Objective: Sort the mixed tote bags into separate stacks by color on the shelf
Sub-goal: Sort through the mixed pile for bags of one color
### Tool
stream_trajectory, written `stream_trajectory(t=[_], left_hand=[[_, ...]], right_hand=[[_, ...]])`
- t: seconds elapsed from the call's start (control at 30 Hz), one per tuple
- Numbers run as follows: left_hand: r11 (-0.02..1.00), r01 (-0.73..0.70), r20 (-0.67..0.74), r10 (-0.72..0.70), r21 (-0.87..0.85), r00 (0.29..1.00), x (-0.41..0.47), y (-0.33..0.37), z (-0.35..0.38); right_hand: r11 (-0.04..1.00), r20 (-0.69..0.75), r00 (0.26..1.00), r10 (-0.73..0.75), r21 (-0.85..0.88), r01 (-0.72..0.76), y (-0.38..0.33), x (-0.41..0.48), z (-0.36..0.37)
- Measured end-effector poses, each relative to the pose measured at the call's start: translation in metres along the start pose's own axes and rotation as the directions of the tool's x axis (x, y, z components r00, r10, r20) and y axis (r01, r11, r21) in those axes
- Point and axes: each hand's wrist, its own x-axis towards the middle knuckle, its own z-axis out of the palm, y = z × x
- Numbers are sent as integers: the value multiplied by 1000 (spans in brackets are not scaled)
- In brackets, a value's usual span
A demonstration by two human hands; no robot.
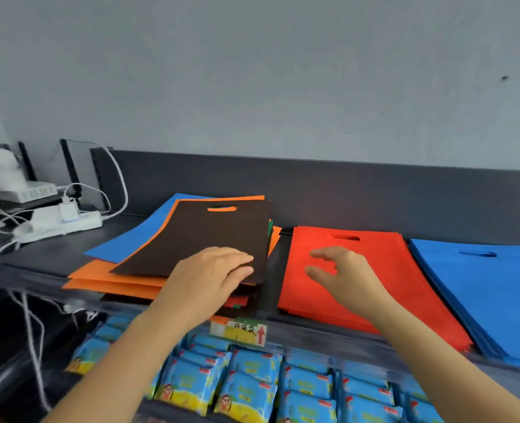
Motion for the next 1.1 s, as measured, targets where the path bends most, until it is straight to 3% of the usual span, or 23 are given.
stream_trajectory(t=[0.13,0.3,0.43,0.63,0.73,0.83,0.9,0.97,1.03,1.1], left_hand=[[989,117,39,-120,87,992,-14,-60,-18],[954,162,303,-237,253,923,-23,-105,-28],[952,249,405,-302,180,863,-26,-116,-28],[954,267,382,-300,137,874,-21,-118,-30],[962,233,350,-269,141,897,-17,-120,-32],[954,195,284,-256,226,924,-14,-123,-31],[951,199,245,-257,238,935,-13,-124,-30],[952,186,221,-241,243,945,-14,-127,-27],[959,178,192,-222,221,956,-17,-130,-24],[963,148,193,-193,227,962,-22,-129,-25]], right_hand=[[984,166,970,-175,12,176,-34,5,27],[964,294,925,-242,-32,262,-52,9,59],[969,241,952,-190,-110,221,-57,13,71],[990,102,994,-43,-128,56,-59,15,80],[998,79,997,18,-55,-13,-59,15,82],[980,13,997,80,181,-81,-59,17,74],[900,-11,977,214,392,-193,-61,21,67],[727,111,906,409,560,-397,-62,27,62],[518,328,795,509,622,-588,-64,32,59],[461,435,749,500,598,-655,-66,32,59]])
